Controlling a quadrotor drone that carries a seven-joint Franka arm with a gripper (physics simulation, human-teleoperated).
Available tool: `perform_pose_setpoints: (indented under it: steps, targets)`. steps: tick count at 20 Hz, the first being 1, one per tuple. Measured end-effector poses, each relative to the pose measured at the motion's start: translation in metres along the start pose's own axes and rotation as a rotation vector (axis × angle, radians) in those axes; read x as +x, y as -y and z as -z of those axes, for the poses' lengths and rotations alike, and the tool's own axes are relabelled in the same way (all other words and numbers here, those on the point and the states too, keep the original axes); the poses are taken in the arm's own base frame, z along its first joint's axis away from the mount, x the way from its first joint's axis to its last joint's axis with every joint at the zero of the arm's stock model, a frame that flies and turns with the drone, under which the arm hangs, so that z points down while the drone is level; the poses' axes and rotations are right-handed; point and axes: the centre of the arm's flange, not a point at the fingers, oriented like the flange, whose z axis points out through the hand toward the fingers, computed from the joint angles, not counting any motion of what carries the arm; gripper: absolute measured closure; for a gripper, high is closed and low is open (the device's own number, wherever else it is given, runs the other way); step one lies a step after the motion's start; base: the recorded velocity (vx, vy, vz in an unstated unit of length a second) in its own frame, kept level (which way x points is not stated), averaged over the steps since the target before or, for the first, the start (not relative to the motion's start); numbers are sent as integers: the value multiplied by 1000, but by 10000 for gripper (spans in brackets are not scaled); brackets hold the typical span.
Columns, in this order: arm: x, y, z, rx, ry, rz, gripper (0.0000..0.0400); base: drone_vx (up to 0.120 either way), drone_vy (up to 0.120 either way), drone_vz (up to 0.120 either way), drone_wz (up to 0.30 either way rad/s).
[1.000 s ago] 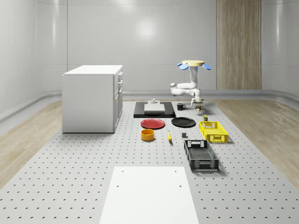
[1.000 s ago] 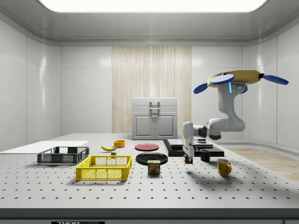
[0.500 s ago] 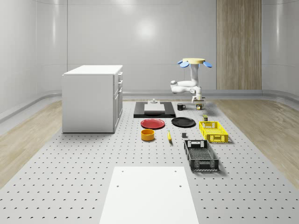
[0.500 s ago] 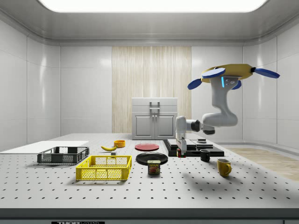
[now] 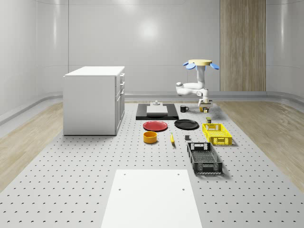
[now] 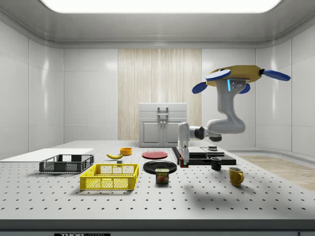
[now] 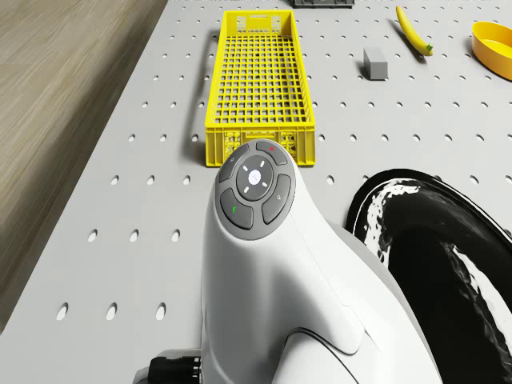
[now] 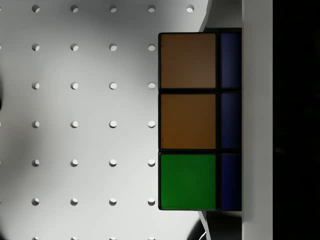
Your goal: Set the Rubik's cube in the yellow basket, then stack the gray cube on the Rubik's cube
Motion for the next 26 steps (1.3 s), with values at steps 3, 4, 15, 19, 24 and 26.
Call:
perform_pose_setpoints:
  steps: [3,4,15,19,24,26]
  targets:
    - [0,0,0,0,0,0,75,120,40,0,0]
    - [0,0,0,0,0,0,75,120,0,0,0]
    - [0,0,0,0,0,0,75,120,0,0,0]
    - [0,0,0,0,0,0,75,120,0,0,0]
    - [0,0,0,0,0,0,75,120,0,0,0]
    - [0,0,0,0,0,0,75,120,0,0,0]
